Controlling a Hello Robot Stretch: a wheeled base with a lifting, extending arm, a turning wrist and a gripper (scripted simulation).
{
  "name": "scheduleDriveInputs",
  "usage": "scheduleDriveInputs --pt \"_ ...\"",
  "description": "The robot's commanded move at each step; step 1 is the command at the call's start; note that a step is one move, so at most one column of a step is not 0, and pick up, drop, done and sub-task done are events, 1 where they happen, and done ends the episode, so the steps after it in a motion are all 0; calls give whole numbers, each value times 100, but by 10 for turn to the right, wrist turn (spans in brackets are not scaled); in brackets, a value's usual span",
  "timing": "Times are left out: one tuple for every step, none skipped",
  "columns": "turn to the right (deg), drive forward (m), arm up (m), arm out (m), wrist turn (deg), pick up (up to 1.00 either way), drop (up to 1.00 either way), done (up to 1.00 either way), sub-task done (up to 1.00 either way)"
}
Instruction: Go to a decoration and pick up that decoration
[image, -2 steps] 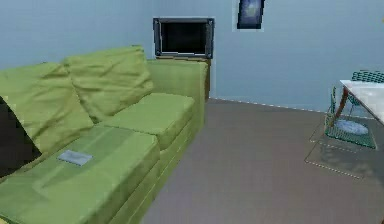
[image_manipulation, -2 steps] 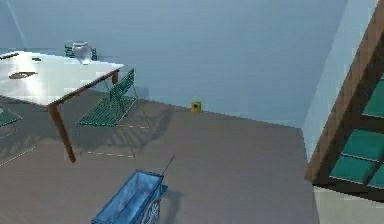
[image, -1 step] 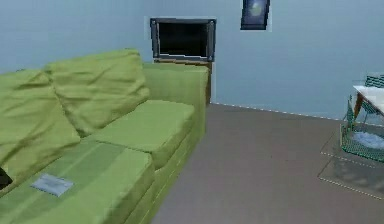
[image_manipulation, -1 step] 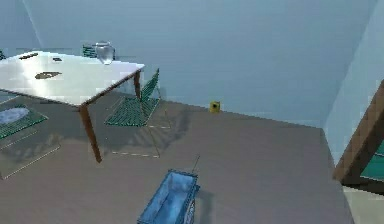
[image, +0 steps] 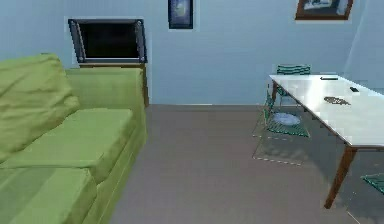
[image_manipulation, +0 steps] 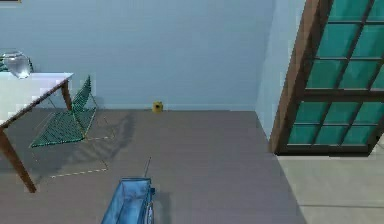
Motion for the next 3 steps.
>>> scheduleDriveInputs --pt "0 70 0 0 0 0 0 0 0" --pt "390 0 0 0 0 0 0 0 0" --pt "0 80 0 0 0 0 0 0 0"
